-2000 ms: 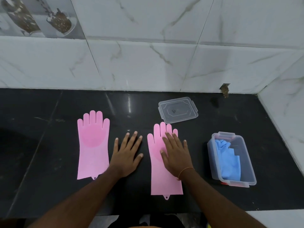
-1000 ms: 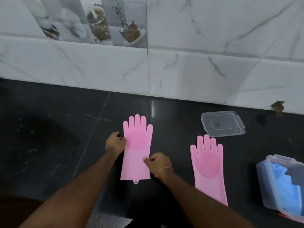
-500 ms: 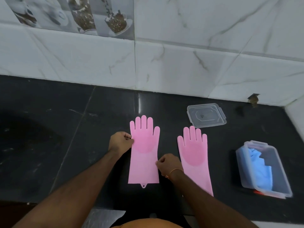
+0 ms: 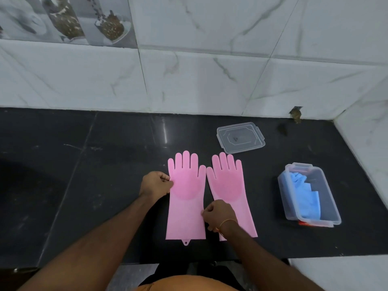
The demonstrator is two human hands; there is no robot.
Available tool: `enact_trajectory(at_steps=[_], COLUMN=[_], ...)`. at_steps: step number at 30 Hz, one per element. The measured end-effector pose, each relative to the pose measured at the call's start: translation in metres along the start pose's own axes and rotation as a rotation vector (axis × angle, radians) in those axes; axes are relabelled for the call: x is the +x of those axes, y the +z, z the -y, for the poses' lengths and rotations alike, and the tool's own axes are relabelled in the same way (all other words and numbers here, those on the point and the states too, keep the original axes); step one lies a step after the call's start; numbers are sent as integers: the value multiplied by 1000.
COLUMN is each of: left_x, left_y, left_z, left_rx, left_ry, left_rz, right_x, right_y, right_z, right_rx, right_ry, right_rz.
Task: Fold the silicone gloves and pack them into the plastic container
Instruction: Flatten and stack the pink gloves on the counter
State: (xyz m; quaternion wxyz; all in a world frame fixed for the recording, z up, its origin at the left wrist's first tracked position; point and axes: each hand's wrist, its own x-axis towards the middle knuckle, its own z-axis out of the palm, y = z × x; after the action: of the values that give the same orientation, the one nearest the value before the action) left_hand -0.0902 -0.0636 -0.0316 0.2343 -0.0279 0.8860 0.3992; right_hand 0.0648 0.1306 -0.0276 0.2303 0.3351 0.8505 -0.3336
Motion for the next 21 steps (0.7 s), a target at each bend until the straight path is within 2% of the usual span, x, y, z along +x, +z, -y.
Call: enact_trajectory(at_steps=[9,14,17,21], left_x=[-3,-11,-16,-24], left_y=[5,15,37,85], left_z=[2,-10,-33,-68], left_rx=[-3,68,118,288], left_ry=[-12,192,326,467], left_rz=[-35,-176,-79,134], right_x=[-2,-14,-27,-38], right_y=[-5,-25,-39,-54], right_z=[-9,-46,-83,-118], right_rx=[19,-4,-41,-37], right_ry=[-79,-175,-137,-4], right_rz=[-1,-180,-282,-254])
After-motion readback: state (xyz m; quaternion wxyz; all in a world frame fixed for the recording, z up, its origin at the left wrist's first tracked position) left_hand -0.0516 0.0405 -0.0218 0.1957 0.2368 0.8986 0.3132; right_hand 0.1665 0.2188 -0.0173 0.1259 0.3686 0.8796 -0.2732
